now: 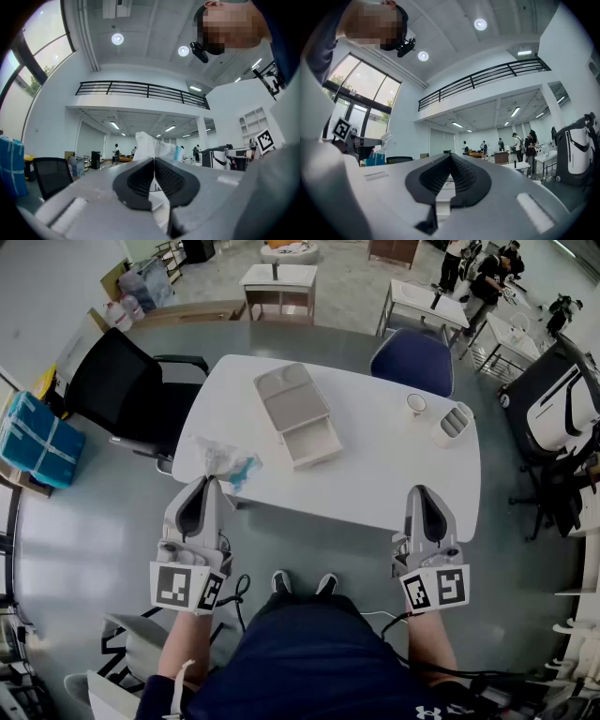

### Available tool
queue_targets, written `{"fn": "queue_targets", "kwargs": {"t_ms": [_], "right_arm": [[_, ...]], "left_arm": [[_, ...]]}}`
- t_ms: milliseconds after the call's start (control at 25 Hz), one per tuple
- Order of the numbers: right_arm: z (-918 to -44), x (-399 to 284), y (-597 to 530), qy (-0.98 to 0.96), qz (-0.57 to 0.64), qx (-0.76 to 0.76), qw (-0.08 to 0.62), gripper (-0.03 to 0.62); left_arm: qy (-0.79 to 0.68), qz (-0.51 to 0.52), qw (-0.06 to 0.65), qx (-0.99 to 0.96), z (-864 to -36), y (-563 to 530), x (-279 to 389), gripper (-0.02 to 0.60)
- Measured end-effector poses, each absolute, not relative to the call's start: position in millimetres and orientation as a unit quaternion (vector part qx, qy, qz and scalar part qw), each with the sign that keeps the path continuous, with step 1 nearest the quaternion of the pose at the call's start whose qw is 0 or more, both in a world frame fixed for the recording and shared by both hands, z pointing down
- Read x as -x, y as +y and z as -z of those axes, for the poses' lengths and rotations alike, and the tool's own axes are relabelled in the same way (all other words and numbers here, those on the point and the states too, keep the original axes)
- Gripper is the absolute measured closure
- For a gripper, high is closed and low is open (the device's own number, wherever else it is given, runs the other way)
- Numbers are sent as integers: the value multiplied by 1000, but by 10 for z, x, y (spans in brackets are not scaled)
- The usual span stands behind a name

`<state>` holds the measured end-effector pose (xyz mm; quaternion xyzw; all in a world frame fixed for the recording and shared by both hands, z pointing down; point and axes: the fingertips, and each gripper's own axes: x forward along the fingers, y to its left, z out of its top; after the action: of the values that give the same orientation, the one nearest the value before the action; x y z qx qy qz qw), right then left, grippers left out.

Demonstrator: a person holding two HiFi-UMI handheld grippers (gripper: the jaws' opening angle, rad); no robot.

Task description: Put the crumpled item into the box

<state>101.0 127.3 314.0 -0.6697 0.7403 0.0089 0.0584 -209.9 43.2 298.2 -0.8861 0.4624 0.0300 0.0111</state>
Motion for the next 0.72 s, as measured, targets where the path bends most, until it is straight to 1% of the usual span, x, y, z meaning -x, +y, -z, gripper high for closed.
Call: {"fn": "queue_targets", "kwargs": {"t_ms": [400,720], "right_arm": [[-3187,-1200,1341,739,-12,672,57,591],[-3220,-1484,1398,753,-11,654,67,592]], "left_arm": [[471,-21,14,882,-3026,498,1925,572],[491,-10,23,871,-3077,691,1710,572]]}}
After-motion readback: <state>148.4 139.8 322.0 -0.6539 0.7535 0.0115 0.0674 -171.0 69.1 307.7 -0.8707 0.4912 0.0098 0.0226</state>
